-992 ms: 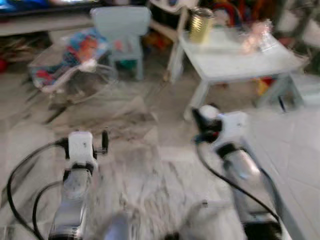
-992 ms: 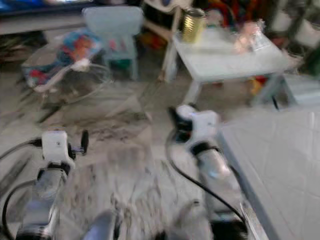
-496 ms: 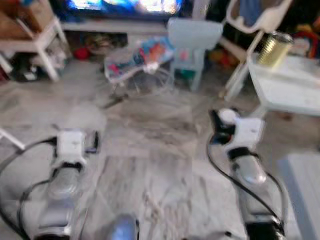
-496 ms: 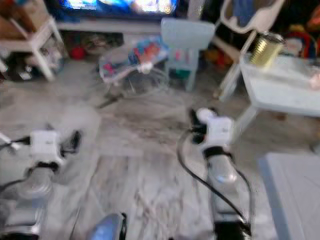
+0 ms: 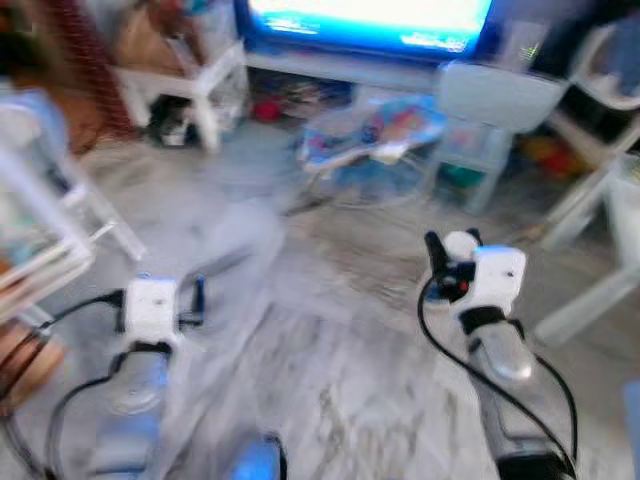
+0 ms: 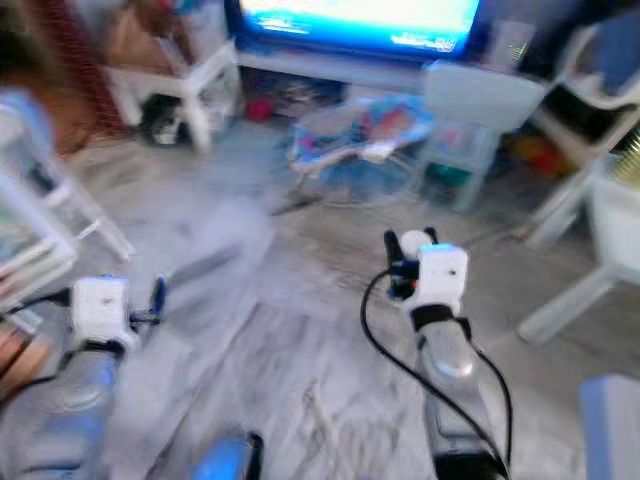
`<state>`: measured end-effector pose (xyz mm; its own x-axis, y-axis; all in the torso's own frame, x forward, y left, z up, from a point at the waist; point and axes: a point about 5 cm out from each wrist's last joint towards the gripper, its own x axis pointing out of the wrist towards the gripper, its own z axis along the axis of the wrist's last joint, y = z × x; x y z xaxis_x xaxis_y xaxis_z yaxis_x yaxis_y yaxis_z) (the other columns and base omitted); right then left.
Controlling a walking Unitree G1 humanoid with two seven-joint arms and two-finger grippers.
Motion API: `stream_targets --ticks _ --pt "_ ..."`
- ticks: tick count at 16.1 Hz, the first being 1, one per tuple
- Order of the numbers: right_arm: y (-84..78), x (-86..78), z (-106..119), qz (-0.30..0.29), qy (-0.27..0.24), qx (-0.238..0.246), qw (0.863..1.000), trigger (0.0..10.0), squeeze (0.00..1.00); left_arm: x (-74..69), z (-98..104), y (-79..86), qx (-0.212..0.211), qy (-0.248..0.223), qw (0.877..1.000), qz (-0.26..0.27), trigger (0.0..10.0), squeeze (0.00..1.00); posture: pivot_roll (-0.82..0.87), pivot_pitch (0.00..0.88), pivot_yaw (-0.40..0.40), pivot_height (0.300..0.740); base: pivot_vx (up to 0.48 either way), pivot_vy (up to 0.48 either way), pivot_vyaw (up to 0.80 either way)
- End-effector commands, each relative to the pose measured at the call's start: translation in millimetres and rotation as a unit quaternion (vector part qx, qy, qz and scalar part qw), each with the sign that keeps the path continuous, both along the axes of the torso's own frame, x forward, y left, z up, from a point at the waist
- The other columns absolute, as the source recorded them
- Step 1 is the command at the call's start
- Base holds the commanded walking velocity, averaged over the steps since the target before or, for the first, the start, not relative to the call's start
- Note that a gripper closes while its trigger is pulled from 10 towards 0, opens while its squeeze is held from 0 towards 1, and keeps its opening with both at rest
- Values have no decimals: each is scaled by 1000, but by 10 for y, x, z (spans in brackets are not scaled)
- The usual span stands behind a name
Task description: Restocking fridge
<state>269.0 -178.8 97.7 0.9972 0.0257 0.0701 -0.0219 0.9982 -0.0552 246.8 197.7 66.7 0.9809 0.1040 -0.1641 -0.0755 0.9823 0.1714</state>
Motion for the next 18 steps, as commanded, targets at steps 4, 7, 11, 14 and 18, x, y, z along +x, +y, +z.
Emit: stream_targets --ticks 4,7,11,14,18 --pt "245 78 225 71 -45 0 996 10000 0 112 128 127 13 -28 998 55 10000 0 120 66 -85 740 0 454 781" --pt "336 110 323 98 -61 9 993 10000 0 63 85 51 15 -25 999 41 10000 0 125 71 -76 740 0 361 781" --pt "396 77 344 123 -61 18 990 10000 0 92 90 -13 16 -31 999 39 10000 0 124 78 -77 740 0 0 764" --pt "448 117 427 136 -70 30 988 10000 0 126 162 -159 -26 -54 998 -6 10000 0 131 79 -84 740 0 0 752" --pt "436 137 469 135 -77 29 987 10000 0 105 125 -120 -16 -54 998 -1 10000 0 131 72 -86 740 0 0 730"
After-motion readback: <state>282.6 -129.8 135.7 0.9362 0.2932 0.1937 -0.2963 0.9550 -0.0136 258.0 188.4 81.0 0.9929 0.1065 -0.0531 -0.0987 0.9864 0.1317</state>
